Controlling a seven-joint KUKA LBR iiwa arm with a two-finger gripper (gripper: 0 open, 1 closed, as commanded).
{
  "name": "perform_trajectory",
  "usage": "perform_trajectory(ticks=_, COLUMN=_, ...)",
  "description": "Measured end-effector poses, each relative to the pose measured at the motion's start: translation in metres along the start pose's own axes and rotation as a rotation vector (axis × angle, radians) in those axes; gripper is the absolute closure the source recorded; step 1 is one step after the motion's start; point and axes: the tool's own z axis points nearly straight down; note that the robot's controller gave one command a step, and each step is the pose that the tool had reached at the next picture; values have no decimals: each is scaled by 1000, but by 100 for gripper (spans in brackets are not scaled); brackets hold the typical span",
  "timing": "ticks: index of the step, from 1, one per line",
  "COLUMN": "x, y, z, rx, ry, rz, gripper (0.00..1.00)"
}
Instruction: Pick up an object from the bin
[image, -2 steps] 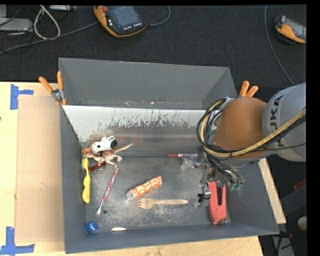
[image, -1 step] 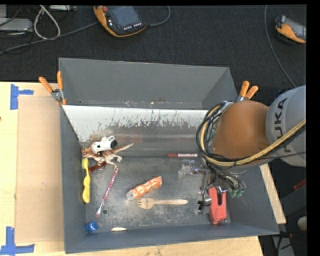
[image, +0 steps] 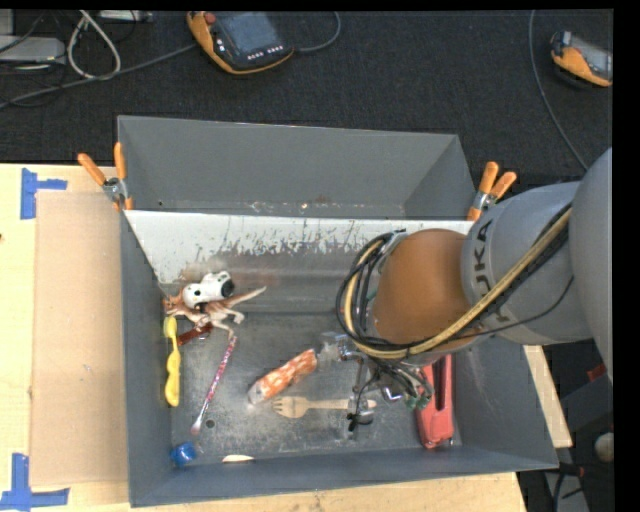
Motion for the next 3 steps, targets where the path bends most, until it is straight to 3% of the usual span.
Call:
perform_trajectory(ticks=1, x=10, y=20, z=29, rx=2, ry=1, rz=144, gripper=0)
perform_trajectory(ticks=2, x=-16, y=57, z=29, rx=-2, ry=6, rz=156, gripper=100)
perform_trajectory(ticks=3, x=-16, y=57, z=29, rx=-1, ry=6, rz=155, gripper=100)
